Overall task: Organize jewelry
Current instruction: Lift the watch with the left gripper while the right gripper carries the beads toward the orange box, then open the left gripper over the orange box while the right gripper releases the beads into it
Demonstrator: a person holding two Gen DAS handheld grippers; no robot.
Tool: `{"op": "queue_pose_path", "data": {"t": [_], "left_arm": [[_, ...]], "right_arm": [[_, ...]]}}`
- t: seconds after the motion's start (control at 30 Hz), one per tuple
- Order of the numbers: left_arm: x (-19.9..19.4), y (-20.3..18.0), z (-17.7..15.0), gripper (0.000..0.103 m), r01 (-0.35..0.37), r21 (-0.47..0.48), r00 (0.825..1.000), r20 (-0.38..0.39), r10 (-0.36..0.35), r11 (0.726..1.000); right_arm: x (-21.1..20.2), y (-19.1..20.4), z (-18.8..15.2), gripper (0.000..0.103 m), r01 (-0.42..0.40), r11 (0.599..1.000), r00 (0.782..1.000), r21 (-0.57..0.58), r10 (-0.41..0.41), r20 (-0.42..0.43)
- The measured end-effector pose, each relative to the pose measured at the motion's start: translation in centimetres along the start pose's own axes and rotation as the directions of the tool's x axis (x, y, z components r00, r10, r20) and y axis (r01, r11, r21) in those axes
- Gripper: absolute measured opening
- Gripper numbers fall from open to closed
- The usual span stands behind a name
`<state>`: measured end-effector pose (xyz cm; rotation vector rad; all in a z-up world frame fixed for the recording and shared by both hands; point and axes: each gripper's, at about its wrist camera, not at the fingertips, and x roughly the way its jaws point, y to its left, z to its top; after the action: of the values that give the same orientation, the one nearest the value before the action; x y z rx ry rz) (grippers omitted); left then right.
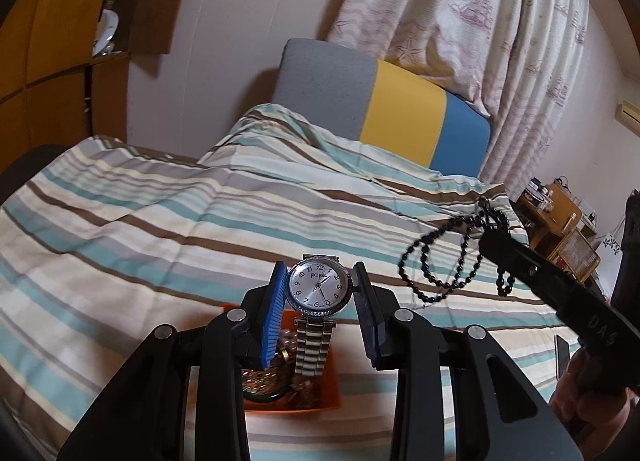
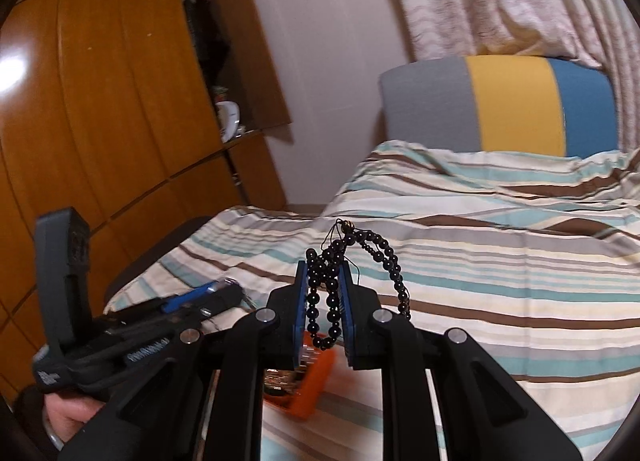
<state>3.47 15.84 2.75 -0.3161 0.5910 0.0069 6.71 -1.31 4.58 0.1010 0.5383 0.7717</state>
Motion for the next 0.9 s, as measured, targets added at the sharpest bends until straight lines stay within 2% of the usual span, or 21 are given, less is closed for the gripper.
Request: {"op": "queue_pose_path", "data": {"t": [0.13,0.37,0.63,0.8,0.87,0.9], "left_arm": [[0.7,1.4,-1.0,0.033,0.000,-0.006,1.000,-0.029,0.000,1.000],[2.7,3.2,-3.9,0.033,-0.019,-0.025,0.995,-0.098,0.016,1.000],[4.1,3.6,-6.5,0.033,-0.047,0.038,0.987,-0.150,0.053,0.998],[3.2,3.8,-6.6,0.033,-0.053,0.061,0.994,-0.093,0.058,0.997],[2.5,3.7,-6.6,0.040,-0.059,0.078,0.995,-0.076,0.065,0.995],[2.2,3.8,-6.7,0.051,-0.071,0.086,0.995,-0.066,0.076,0.994]], "right_arm": [[1.8,1.5,-0.4,0.014,-0.046,0.999,0.998,-0.002,0.045,-0.031],[4.5,2.6,-2.7,0.014,-0.071,0.997,0.992,0.006,0.071,-0.102],[6.8,3.0,-5.0,0.014,-0.087,0.996,0.982,0.014,0.088,-0.170],[8.3,3.3,-6.2,0.014,-0.077,0.997,0.976,-0.004,0.074,-0.207],[8.9,3.2,-6.6,0.014,-0.067,0.998,0.973,-0.006,0.064,-0.220],[9.2,3.2,-6.8,0.014,-0.063,0.998,0.972,-0.007,0.060,-0.225]]}}
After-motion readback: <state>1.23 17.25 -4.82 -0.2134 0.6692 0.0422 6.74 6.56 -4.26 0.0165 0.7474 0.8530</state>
